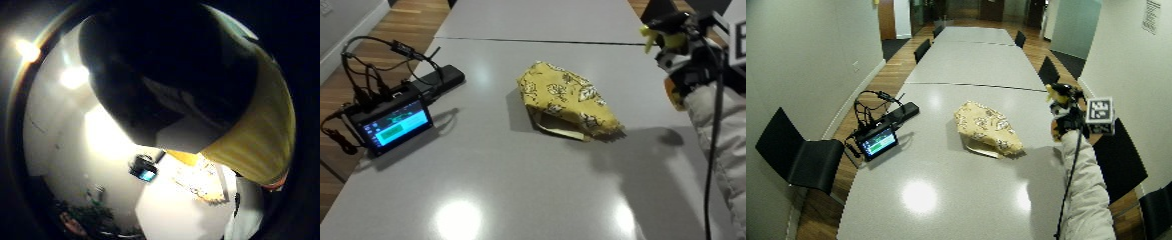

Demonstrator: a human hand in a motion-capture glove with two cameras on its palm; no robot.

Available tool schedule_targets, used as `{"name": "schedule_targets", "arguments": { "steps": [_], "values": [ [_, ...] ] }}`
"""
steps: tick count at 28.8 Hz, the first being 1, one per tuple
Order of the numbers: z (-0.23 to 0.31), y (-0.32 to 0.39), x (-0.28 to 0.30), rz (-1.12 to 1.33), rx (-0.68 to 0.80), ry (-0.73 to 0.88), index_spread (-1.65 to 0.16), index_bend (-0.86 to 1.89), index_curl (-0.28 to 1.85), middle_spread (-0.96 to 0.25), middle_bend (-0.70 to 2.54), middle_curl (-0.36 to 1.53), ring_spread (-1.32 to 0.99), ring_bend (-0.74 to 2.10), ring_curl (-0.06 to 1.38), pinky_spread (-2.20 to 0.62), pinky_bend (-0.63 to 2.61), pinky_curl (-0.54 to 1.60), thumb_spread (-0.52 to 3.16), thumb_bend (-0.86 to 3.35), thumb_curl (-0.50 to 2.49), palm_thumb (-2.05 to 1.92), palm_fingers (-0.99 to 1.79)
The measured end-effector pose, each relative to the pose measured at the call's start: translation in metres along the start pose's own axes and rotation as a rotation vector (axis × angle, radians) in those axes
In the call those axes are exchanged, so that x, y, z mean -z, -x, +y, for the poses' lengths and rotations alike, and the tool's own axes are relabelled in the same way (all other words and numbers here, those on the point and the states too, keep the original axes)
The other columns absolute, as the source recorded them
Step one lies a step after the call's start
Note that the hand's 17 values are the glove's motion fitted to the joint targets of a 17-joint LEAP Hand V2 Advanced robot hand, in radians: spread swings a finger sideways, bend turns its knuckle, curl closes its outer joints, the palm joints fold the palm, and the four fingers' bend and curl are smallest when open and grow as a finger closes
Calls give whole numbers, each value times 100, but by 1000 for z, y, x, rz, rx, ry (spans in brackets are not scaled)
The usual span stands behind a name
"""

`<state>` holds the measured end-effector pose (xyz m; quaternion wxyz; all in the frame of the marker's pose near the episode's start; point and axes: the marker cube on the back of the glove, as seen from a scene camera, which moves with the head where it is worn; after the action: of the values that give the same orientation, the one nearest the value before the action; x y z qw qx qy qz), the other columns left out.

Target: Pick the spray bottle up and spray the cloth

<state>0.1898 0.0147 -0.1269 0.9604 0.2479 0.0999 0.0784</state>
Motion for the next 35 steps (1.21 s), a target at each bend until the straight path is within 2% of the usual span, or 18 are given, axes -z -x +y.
{"name": "schedule_targets", "arguments": {
  "steps": [4,8,12,17,23,29,32,35],
  "values": [
    [-26,86,-24,259,274,99,-26,23,50,-10,52,50,-16,53,47,-25,43,44,40,8,58,117,118],
    [-36,144,-44,528,466,124,-27,23,51,-10,51,51,-16,51,48,-25,43,44,39,5,59,118,119],
    [-35,182,-58,743,601,130,-27,22,53,-10,50,52,-16,51,49,-25,43,45,38,3,61,119,119],
    [-36,212,-65,843,701,136,-27,22,54,-10,50,53,-16,50,50,-25,42,46,38,1,63,120,119],
    [-34,235,-72,856,749,140,-27,22,56,-10,49,53,-16,50,50,-25,41,47,37,-2,65,119,120],
    [-31,233,-77,786,704,149,-27,21,57,-10,49,54,-16,49,51,-25,41,47,36,-2,67,119,120],
    [-32,228,-79,614,620,161,-27,20,58,-10,49,54,-16,48,52,-25,40,47,35,-2,67,119,120],
    [-32,222,-79,334,485,180,-27,20,58,-10,48,55,-16,48,52,-26,41,48,35,-2,68,119,120]
  ]
}}
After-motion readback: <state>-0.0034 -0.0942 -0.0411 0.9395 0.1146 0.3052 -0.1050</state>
